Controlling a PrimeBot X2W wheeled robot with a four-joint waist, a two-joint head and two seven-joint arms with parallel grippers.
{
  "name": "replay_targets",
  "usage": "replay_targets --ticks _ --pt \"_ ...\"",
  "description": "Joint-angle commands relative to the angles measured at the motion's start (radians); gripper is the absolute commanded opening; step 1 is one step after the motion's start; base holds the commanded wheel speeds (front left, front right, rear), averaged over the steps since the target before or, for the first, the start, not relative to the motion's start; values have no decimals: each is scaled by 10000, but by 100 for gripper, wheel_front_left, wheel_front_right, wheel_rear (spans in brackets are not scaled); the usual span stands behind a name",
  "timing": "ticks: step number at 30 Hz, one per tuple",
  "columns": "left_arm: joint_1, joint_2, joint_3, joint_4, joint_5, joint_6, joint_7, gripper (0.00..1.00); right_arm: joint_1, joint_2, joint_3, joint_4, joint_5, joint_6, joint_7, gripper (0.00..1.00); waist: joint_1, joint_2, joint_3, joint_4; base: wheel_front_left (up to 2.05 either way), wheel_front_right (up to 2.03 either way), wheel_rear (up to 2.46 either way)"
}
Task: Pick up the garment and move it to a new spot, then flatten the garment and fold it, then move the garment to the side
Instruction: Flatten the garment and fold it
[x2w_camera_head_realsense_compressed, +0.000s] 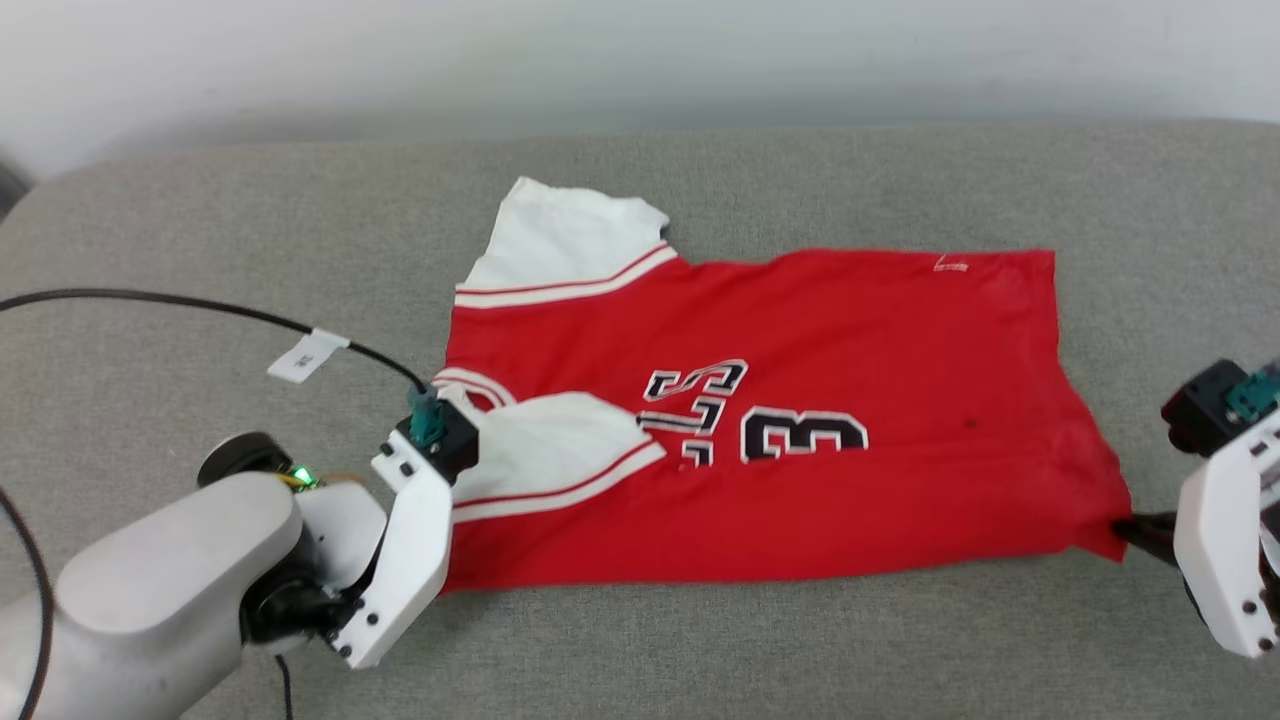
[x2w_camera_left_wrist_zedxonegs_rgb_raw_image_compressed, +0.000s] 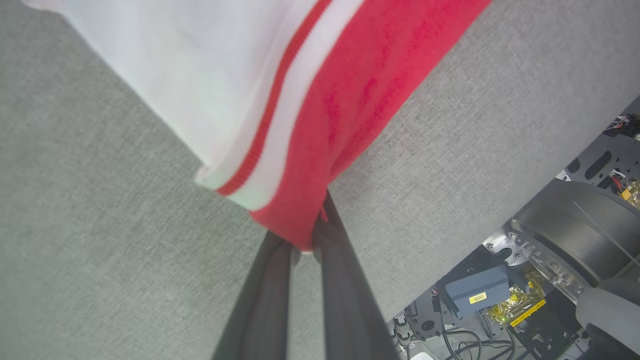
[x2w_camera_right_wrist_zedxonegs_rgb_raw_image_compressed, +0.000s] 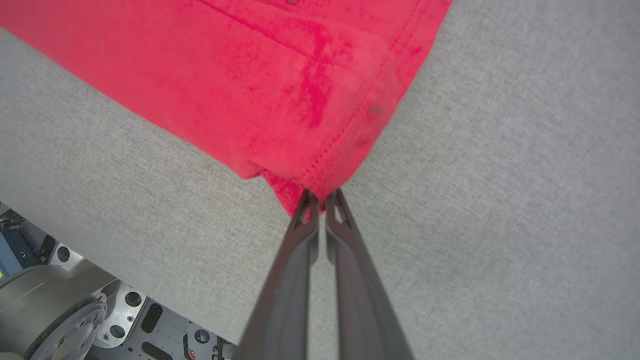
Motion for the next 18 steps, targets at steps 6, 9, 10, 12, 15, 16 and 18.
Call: replay_targets --ticks 6,9,10,12,15,16,18 --pt "881 557 -7 -603 -214 91 -164 0 1060 -686 -198 -535 335 -13 -248 0 0 -1 -566 72 0 0 0" --pt "1309 658 -13 -909 -283 193 -211 0 1543 -841 -298 -699 462 -13 -173 0 0 -1 -632 76 0 0 0" --pt "1448 672 -11 -969 -291 236 -239 0 1675 -853 -330 -705 454 -13 -133 0 0 -1 -631 68 0 0 0" --pt "1706 686 -12 -1041 -328 332 -250 0 1907 -777 -360 -636 422 -13 -56 0 0 -1 -610 53 0 0 0" --pt "2025 628 -12 -996 -394 434 -287 0 2121 -533 -379 -414 351 -13 80 0 0 -1 -505 50 0 0 0" --pt "2083 596 -14 -942 -406 451 -319 0 2171 -439 -345 -330 306 -12 137 0 0 -1 -461 55 0 0 0" --pt "2133 523 -11 -793 -400 492 -381 0 2232 -250 -268 -94 158 -13 231 0 0 -1 -390 82 0 0 0"
